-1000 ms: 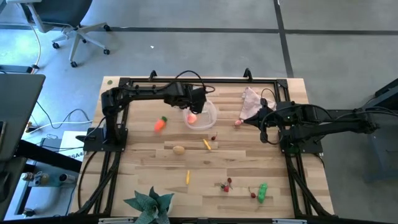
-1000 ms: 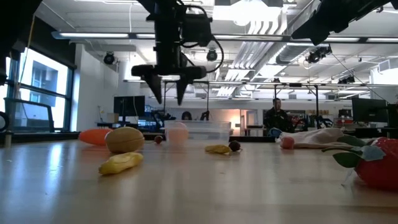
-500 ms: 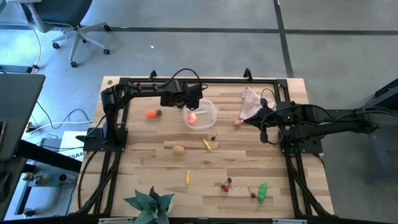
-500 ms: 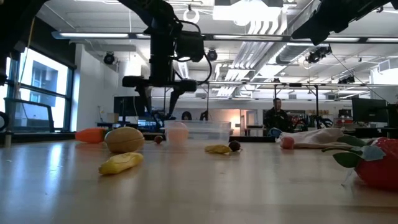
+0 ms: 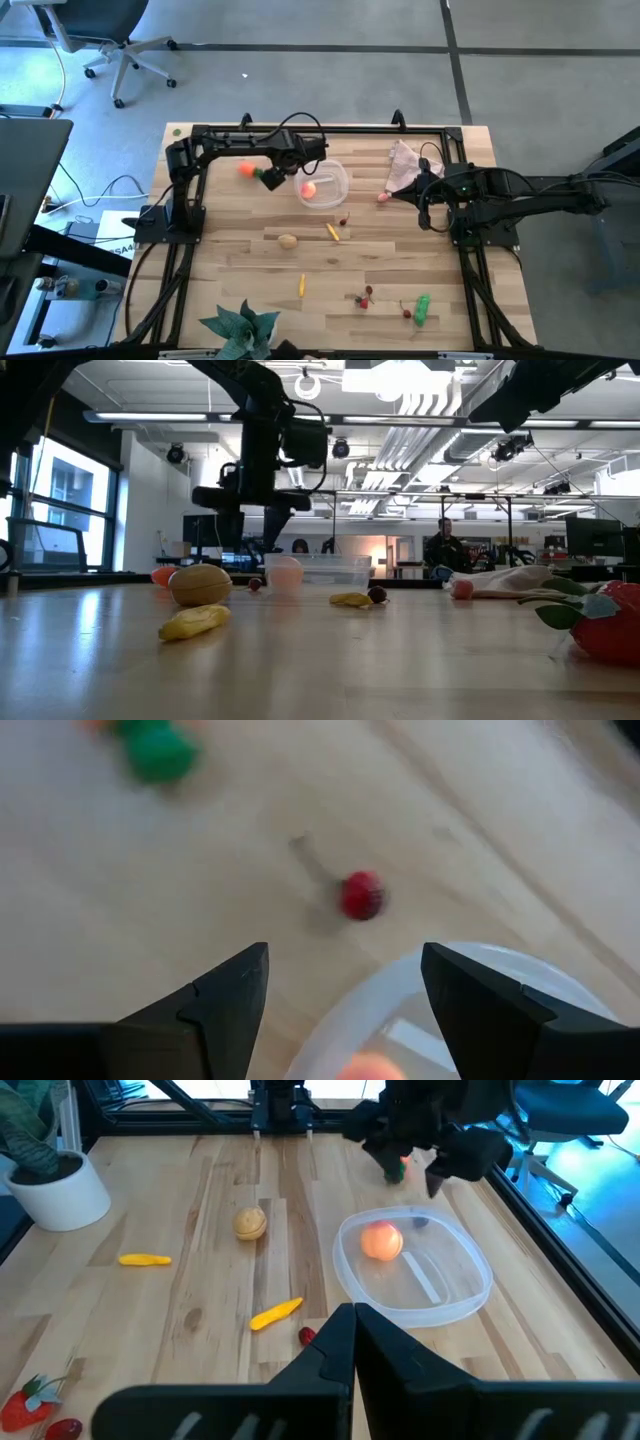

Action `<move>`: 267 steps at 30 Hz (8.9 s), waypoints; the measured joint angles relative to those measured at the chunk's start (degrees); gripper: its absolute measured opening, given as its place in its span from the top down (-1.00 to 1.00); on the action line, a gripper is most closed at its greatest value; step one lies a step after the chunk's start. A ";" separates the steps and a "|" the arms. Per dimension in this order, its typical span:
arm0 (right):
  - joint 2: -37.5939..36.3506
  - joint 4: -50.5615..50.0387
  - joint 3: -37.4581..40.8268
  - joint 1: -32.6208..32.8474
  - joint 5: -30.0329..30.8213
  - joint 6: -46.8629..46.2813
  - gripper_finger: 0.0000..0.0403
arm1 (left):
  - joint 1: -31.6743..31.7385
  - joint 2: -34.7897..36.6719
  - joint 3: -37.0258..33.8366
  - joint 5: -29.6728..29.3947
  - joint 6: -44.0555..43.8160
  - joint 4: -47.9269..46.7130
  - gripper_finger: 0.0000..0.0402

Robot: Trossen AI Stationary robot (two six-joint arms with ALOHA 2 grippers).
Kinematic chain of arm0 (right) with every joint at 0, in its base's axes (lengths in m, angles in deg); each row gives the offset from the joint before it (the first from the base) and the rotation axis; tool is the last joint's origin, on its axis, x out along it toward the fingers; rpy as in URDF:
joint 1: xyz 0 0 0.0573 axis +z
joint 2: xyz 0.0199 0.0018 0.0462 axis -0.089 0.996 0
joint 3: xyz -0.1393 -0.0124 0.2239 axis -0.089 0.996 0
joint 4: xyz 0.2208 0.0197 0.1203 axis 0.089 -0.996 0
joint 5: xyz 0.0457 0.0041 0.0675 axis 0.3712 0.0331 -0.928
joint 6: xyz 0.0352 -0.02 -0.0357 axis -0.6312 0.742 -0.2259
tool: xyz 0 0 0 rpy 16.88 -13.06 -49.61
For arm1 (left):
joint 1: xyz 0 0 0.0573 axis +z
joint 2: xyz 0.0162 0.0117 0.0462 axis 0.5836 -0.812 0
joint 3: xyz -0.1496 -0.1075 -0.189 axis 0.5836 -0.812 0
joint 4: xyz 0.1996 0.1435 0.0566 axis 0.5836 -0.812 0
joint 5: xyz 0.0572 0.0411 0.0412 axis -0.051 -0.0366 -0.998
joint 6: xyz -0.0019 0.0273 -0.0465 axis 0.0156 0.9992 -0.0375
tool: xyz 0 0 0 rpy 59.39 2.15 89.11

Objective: Pick and placing Produce into tupperware
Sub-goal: Put the red cherry into the transparent bin, then put the orange carrot into the transparent bin

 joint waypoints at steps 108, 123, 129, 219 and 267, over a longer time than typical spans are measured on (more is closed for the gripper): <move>-0.01 0.02 0.00 0.01 -0.01 -0.01 1.00 | 11.95 -5.21 -4.16 18.59 0.68 11.61 0.11; -0.01 0.01 0.00 0.01 -0.01 0.01 1.00 | 11.95 -5.20 -4.16 18.81 0.24 11.49 0.17; 0.01 0.02 0.00 0.02 -0.01 -0.01 1.00 | 11.90 -5.20 -4.16 18.80 1.77 11.50 0.42; 0.01 -0.11 0.00 0.00 0.00 -0.01 1.00 | -3.79 -4.49 -0.91 6.36 -0.22 22.71 0.59; 0.00 0.00 0.00 0.00 -0.02 -0.01 1.00 | -3.79 -4.44 30.55 7.51 31.64 -23.83 0.22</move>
